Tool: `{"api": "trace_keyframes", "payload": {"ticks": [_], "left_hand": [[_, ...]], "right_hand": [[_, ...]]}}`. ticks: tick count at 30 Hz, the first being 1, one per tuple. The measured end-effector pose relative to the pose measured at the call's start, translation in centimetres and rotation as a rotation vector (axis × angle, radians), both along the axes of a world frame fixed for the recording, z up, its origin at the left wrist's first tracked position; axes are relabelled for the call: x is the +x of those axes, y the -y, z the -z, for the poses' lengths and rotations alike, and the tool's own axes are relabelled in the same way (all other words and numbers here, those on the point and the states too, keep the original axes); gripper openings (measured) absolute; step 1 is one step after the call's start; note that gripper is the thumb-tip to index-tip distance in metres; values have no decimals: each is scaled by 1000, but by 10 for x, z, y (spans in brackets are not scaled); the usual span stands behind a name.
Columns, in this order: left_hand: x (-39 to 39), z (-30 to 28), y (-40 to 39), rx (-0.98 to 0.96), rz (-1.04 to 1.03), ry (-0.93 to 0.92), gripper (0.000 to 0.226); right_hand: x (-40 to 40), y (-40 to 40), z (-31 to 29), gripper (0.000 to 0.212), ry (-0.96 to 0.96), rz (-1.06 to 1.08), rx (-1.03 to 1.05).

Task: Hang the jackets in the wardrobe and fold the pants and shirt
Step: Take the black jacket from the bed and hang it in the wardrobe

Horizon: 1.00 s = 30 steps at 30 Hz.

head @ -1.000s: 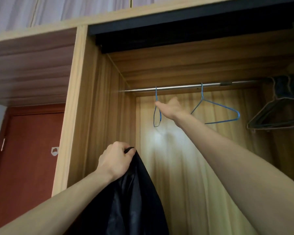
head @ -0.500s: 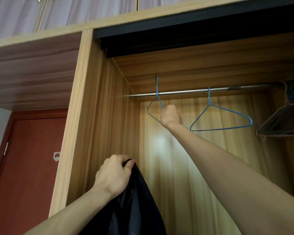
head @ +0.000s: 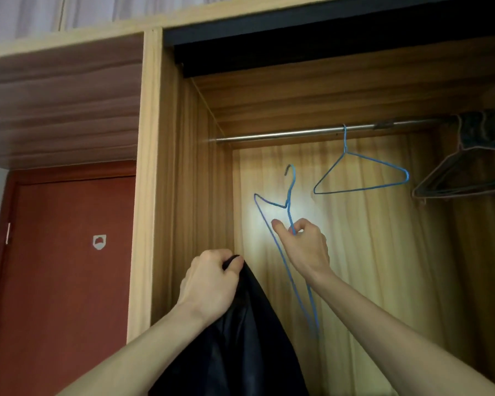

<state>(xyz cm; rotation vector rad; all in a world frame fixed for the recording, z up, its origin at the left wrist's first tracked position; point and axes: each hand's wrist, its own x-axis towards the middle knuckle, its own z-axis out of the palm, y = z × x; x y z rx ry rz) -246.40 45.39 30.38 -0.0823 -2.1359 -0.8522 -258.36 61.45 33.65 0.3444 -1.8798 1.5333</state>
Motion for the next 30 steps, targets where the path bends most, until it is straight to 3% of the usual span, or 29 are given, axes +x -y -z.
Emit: {"api": "trace_keyframes", "payload": {"ticks": [9,11,18,23,27,30], "left_hand": [[59,37,26,8,137,-15,48],[67,50,32,-4,167,1,50],[96,101,39,57,300,169,51],[120,110,42,54,433,205,51],[135,107,47,32,423,277,46],[139,105,51,89,372,328,45]], "right_hand": [[103,-32,54,46,-131,120,164],[130,-45,71,40,-128,5,179],[205,-111,122,29,84,-540,-93],[234,-130,144,31,327,-628,181],[245,-135,143,31,358,-661,235],[252,-136,141,31,394,-616,386]]}}
